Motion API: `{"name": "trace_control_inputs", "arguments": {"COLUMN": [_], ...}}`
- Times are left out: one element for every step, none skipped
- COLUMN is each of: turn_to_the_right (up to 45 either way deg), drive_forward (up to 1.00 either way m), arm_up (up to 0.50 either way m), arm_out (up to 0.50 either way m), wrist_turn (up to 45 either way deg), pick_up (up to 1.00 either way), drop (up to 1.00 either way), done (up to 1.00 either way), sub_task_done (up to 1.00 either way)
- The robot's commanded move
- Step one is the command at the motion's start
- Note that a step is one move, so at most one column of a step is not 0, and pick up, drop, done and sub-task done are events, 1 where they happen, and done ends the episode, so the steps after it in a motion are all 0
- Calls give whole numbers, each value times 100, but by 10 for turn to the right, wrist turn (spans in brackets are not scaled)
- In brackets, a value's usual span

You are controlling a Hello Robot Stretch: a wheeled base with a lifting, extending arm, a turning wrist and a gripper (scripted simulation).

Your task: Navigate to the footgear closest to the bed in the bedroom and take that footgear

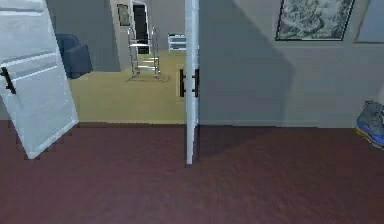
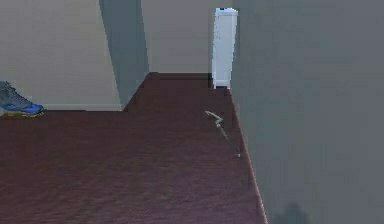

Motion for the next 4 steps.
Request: {"name": "trace_control_inputs", "arguments": {"turn_to_the_right": [0, -150, 0, 450], "drive_forward": [25, 0, 10, 0], "arm_up": [0, 0, 0, 0], "arm_out": [0, 0, 0, 0], "wrist_turn": [0, 0, 0, 0], "pick_up": [0, 0, 0, 0], "drop": [0, 0, 0, 0], "done": [0, 0, 0, 0], "sub_task_done": [0, 0, 0, 0]}}
